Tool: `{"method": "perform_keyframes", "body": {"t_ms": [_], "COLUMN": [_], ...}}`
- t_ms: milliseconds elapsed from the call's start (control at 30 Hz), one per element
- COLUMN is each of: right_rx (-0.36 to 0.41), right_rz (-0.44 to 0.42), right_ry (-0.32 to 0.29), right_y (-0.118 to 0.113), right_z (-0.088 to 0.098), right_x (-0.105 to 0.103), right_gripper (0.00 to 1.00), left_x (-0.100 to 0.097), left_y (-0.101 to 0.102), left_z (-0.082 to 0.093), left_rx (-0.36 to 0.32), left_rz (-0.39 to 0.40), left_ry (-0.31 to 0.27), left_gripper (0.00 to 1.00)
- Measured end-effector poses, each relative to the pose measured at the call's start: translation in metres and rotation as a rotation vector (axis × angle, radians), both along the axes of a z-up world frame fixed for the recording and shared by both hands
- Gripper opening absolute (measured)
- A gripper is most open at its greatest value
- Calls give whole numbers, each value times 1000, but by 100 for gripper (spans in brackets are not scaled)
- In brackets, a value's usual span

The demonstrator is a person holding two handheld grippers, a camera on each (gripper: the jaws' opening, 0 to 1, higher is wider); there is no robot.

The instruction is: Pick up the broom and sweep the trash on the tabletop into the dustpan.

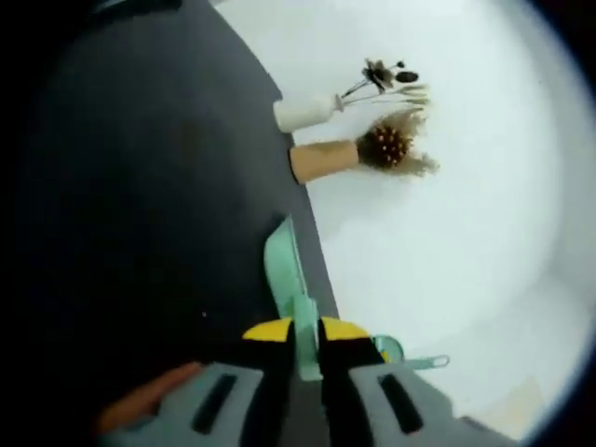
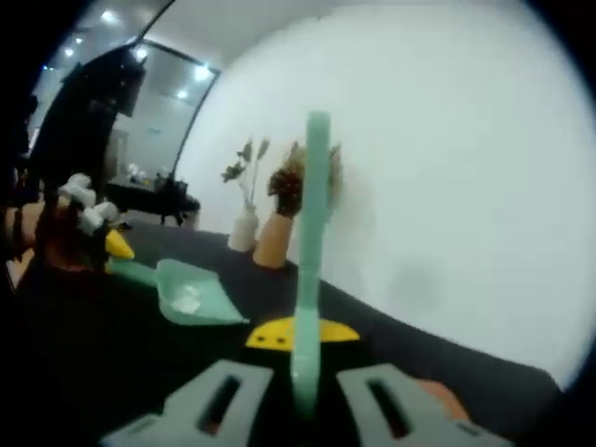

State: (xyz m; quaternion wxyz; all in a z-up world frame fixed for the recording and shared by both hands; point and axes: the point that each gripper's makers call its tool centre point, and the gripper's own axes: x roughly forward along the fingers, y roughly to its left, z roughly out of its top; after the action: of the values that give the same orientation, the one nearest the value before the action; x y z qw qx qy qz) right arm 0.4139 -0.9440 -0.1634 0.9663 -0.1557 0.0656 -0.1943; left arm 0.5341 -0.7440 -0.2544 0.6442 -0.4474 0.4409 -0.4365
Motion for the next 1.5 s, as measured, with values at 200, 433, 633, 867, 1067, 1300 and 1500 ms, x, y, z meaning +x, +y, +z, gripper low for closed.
{"method": "perform_keyframes", "body": {"t_ms": [200, 433, 633, 867, 1067, 1300, 1500], "right_rx": [6, 2, -20, -168, -226, -229, -144], "right_rz": [5, 12, 101, 299, 424, 542, 642], "right_ry": [-12, -15, -9, 69, 87, 88, 135], "right_y": [0, 3, 21, 55, 79, 104, 107], "right_z": [3, 4, 4, 8, 20, 32, 38], "right_x": [-2, -3, 3, 33, 67, 109, 135], "right_gripper": [2, 2, 2, 2, 2, 2, 2], "left_x": [5, 7, 36, 79, 84, 74, 68], "left_y": [2, 4, 25, 27, 7, -21, -48], "left_z": [-5, 9, 21, 20, 59, 96, 116], "left_rx": [41, 2, -7, -14, -111, -241, -341], "left_rz": [48, 107, 219, 246, 154, -10, -125], "left_ry": [-26, -72, -140, -175, -447, -656, -800], "left_gripper": [12, 40, 36, 23, 21, 23, 35]}}
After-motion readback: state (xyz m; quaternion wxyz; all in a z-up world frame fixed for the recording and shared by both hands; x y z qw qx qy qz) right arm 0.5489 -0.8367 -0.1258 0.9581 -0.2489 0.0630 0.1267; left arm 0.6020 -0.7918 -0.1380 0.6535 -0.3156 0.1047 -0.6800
